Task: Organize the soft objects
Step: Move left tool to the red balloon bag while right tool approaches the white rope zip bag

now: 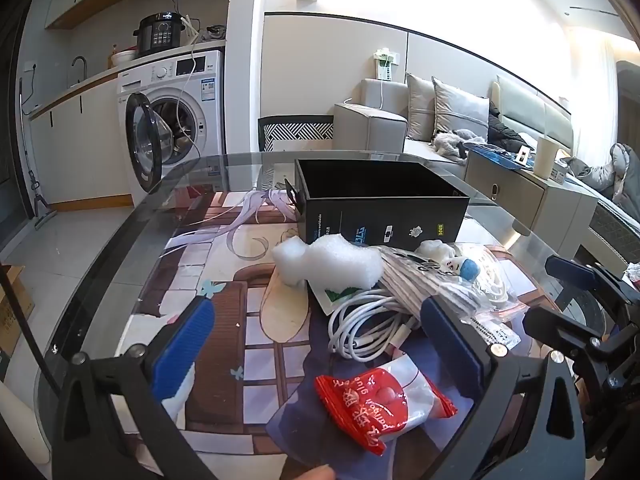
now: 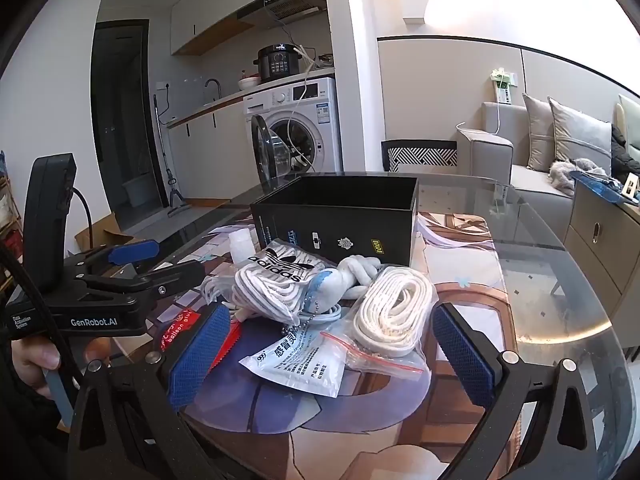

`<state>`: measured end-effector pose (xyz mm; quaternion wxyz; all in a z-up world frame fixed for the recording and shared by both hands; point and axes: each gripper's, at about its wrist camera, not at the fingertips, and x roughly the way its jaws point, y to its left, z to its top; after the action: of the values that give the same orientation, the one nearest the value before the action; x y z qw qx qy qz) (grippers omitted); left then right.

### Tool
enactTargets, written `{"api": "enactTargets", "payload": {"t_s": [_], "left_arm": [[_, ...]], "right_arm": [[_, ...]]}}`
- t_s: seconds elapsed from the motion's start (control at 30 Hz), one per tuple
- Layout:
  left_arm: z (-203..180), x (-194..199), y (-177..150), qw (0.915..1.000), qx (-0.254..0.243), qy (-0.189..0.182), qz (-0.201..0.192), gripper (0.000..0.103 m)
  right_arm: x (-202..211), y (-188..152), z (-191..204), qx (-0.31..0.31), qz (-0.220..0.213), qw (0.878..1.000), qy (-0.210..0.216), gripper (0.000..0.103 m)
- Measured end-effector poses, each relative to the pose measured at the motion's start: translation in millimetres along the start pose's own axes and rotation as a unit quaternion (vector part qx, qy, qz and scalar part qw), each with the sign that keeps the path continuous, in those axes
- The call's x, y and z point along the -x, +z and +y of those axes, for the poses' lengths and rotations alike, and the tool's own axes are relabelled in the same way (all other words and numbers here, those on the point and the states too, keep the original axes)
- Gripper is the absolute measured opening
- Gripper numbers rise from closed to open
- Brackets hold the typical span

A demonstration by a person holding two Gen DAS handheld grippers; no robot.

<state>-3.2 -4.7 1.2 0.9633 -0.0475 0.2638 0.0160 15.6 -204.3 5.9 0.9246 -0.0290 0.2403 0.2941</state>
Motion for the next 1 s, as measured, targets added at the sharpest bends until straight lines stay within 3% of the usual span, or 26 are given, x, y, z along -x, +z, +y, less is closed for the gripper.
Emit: {"api": "enactTargets", "payload": {"t_s": [1.0], "left_arm": [[1.4, 7.6, -3.0, 0.9998, -0.009, -0.016, -0.001, 0.103]], "right_arm": [[-8.3, -2.3, -4.1, -0.012, 0.005, 1.0, -0.019, 0.103]]}}
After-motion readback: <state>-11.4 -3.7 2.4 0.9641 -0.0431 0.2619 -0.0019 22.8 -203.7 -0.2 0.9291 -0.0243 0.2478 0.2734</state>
